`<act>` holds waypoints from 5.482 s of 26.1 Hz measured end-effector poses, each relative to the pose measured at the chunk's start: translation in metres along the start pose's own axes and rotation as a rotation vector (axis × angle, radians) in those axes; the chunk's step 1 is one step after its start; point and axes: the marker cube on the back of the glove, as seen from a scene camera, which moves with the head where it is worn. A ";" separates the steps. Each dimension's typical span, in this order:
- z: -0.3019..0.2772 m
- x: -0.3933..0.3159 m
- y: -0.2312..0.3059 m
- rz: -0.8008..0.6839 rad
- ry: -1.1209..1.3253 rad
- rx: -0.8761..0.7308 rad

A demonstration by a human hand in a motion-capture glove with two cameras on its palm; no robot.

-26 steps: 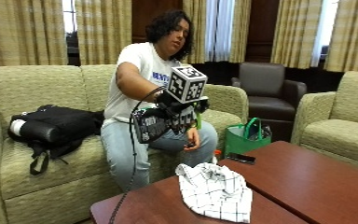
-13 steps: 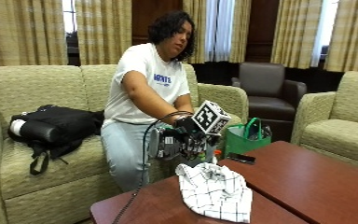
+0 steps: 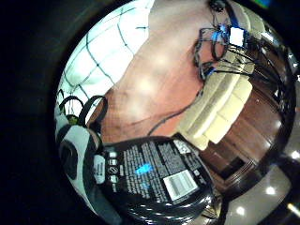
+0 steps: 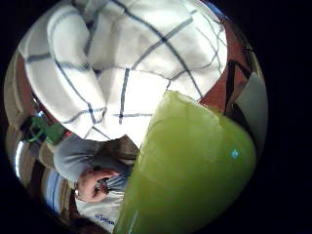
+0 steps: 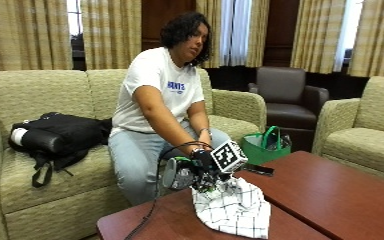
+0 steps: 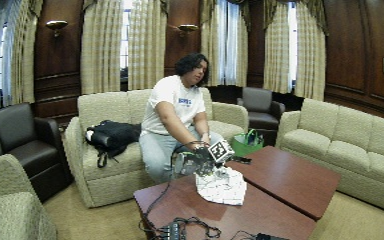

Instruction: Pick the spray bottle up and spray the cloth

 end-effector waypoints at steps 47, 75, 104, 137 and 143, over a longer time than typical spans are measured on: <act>-0.264 -0.159 0.032 -0.525 -1.444 0.804; -0.204 -0.240 -0.078 -0.406 -1.611 1.003; -0.197 -0.242 -0.077 -0.533 -1.541 0.756; -0.099 -0.035 0.058 -0.436 -0.638 0.618; -0.066 -0.025 0.105 -0.479 -0.530 0.656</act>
